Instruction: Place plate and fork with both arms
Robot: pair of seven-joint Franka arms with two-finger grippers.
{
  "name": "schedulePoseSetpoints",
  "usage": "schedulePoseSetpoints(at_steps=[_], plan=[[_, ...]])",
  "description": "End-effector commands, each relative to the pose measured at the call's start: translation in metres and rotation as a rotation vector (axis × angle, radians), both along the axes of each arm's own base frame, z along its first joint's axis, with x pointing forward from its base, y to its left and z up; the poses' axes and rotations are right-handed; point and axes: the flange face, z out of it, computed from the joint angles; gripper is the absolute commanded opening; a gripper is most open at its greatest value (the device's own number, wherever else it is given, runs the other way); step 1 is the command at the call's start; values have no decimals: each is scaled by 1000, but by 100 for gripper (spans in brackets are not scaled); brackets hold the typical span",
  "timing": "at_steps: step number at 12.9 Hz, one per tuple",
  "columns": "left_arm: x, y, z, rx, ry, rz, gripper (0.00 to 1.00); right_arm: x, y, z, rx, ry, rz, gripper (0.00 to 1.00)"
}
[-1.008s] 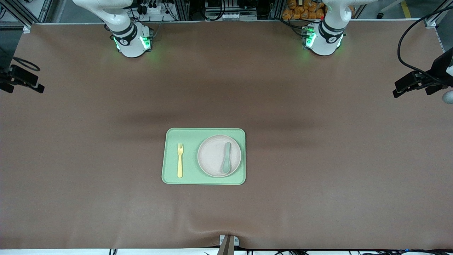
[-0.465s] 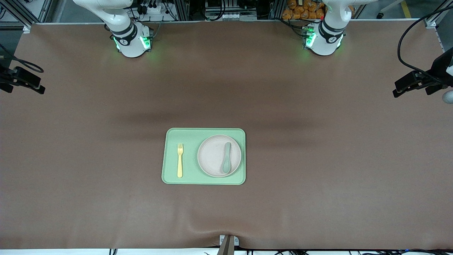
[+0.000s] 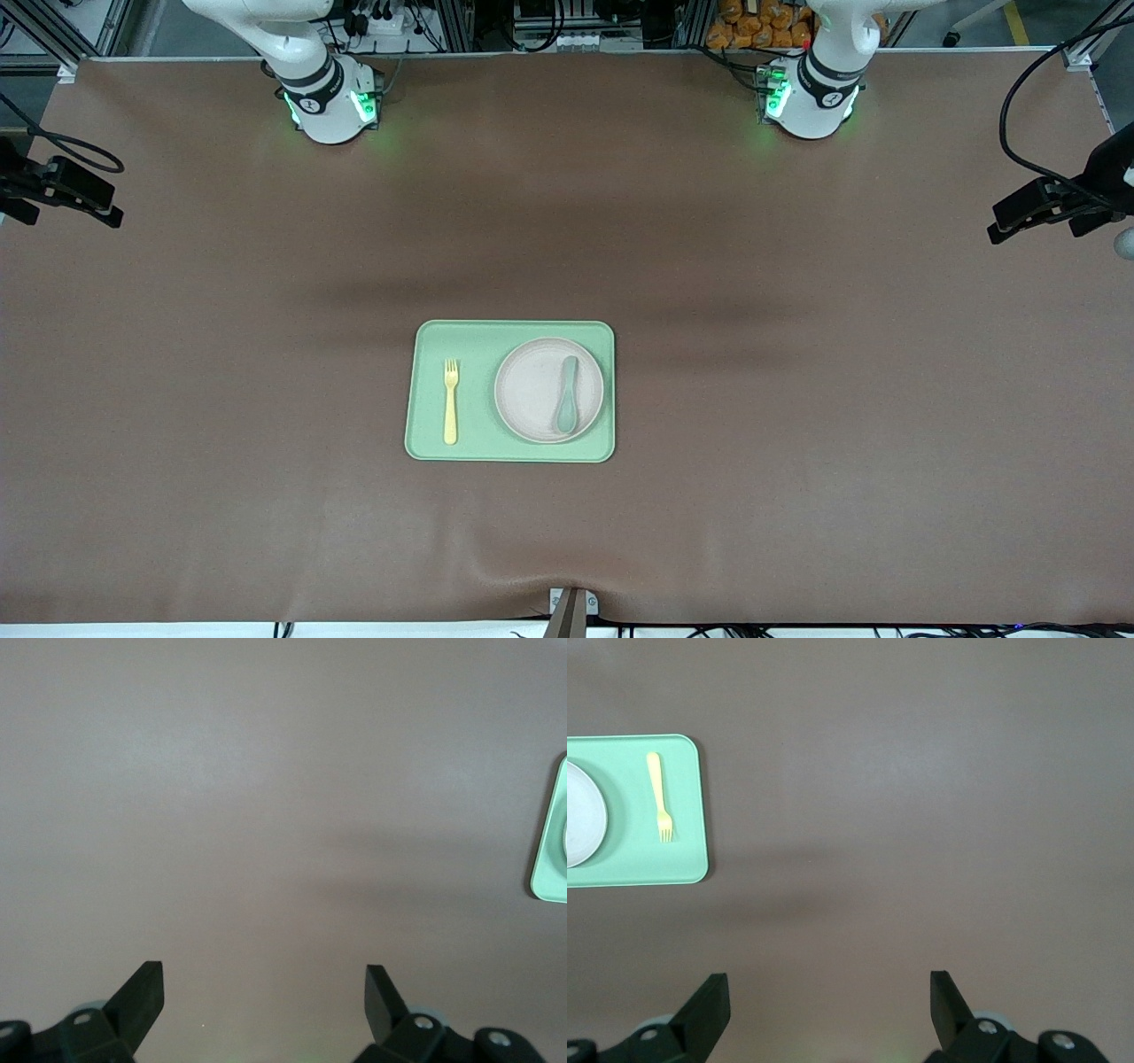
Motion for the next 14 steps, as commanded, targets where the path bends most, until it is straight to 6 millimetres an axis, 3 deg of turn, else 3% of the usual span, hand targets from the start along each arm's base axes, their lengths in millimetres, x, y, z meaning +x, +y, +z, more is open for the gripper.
schedulePoseSetpoints(at_steps=[1,8,14], plan=[[-8,3,4,1,3,-31,100,2,0,3,-9,3,0,100],[-6,4,4,5,2,-53,100,2,0,2,2,6,0,100],[-10,-13,5,6,18,-95,100,2,-1,2,5,6,1,100]])
